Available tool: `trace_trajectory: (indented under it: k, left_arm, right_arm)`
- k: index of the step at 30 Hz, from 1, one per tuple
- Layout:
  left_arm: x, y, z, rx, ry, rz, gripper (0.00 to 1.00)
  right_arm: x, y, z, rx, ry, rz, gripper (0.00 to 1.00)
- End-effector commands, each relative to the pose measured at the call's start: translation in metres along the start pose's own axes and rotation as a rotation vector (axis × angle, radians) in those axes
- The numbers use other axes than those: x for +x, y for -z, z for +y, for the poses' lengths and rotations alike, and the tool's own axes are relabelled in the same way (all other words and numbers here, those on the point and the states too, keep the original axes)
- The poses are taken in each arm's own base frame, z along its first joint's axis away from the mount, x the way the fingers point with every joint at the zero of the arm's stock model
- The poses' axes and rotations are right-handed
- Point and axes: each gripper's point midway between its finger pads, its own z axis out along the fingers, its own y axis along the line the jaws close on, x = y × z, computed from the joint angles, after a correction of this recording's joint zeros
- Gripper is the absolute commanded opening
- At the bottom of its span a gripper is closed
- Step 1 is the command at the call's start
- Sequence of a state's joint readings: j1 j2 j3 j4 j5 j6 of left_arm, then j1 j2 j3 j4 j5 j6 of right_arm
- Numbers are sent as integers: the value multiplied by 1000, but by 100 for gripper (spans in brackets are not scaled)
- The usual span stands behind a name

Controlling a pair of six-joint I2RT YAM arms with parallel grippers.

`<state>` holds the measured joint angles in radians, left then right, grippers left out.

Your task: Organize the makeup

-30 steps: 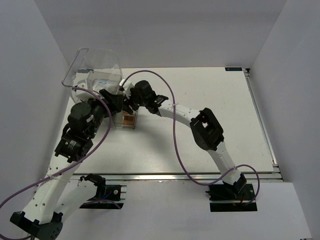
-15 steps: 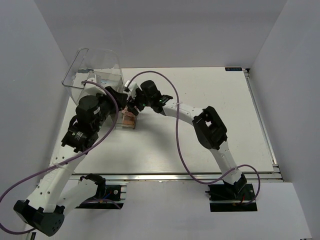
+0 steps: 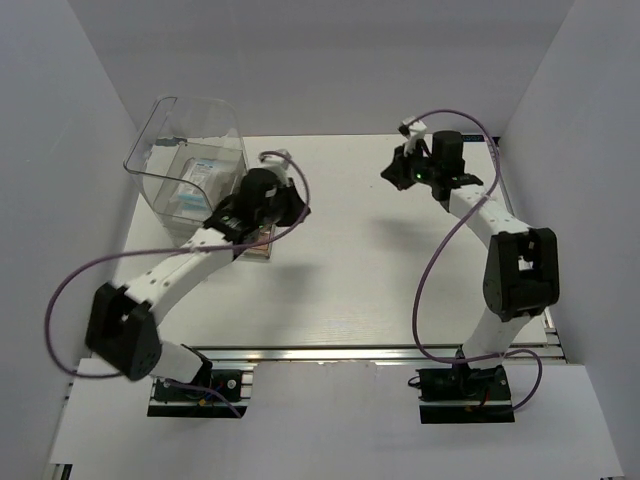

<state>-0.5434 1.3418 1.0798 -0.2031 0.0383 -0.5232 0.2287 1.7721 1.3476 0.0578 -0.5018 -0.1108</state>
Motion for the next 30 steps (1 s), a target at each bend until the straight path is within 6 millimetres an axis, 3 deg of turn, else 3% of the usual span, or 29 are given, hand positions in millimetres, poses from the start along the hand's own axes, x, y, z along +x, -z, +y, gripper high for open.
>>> trace_trajectory:
  k: [1, 2, 4, 5, 8, 9, 12, 16, 20, 21, 25, 30]
  left_arm:
    - [23, -32, -6, -5, -72, 109, 18]
    - [42, -51, 13, -74, -91, 172, 18]
    - [44, -64, 28, -161, -121, 200, 18]
    - [56, -79, 48, -239, -162, 233, 18]
    - [57, -95, 70, -330, -220, 281, 18]
    - [70, -104, 88, -392, -236, 320, 18]
    - [70, -112, 113, -495, -262, 351, 15]
    - [59, -105, 145, -631, -261, 330, 16]
    - [57, -96, 168, -707, -245, 327, 30]
    - [57, -93, 175, -727, -240, 327, 44]
    - [44, -86, 185, -791, -247, 292, 84]
    - [35, -87, 190, -815, -270, 285, 89]
  right_arm:
    - [28, 16, 23, -62, -47, 46, 0]
    - [32, 22, 19, -47, -64, 50, 0]
    - [42, 31, 22, -40, -85, 59, 0]
    - [44, 34, 22, -36, -100, 59, 0]
    - [49, 41, 25, -30, -119, 59, 0]
    - [48, 43, 27, -31, -123, 55, 0]
    - [51, 45, 27, -30, -135, 61, 0]
    - [50, 47, 25, -28, -146, 59, 0]
    - [51, 48, 23, -27, -164, 59, 0]
    - [50, 48, 23, -27, -166, 59, 0]
    - [51, 46, 23, -33, -173, 64, 0]
    - [49, 47, 22, -27, -174, 63, 0]
